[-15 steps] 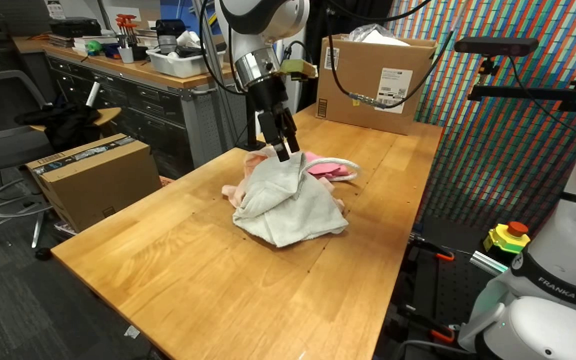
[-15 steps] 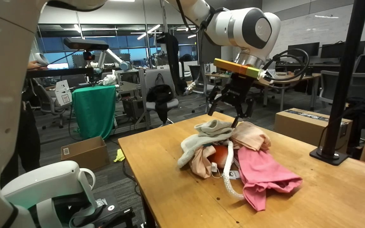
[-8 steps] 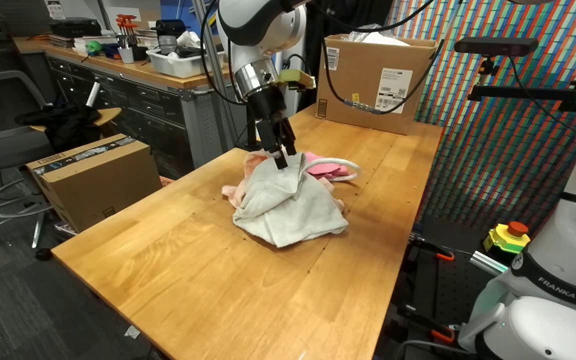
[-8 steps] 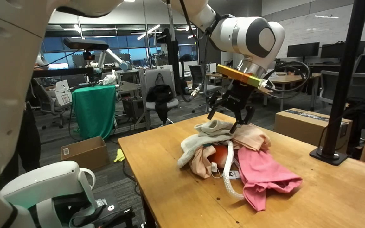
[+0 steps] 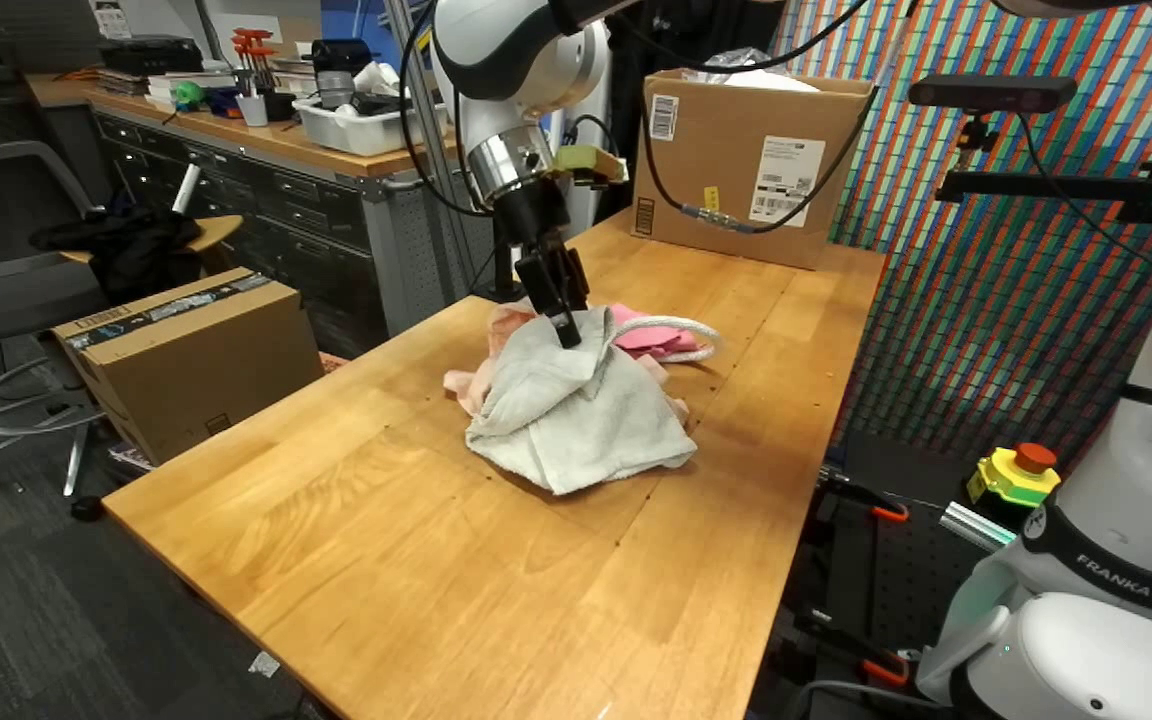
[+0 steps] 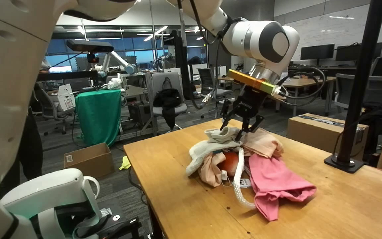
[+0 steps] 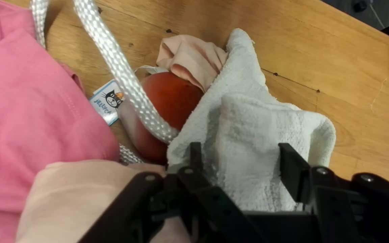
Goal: Separate the clothes, rope and plush toy on the table
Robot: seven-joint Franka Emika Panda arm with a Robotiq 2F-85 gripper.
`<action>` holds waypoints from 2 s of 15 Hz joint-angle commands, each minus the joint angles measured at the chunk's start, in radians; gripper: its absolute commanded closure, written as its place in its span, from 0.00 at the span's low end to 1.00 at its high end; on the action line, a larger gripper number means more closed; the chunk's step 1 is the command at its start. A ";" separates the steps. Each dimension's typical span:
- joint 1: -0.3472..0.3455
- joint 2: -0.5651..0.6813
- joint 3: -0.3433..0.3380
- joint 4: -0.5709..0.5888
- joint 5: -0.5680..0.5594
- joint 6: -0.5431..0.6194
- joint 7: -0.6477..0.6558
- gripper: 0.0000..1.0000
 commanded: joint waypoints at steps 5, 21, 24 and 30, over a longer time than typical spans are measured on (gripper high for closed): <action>-0.019 0.009 0.014 0.052 0.020 -0.028 -0.030 1.00; -0.021 -0.277 -0.045 0.118 -0.098 0.028 0.089 0.97; -0.034 -0.329 -0.068 0.161 -0.119 0.025 0.131 0.97; -0.089 -0.413 -0.142 0.157 -0.144 0.064 0.166 0.97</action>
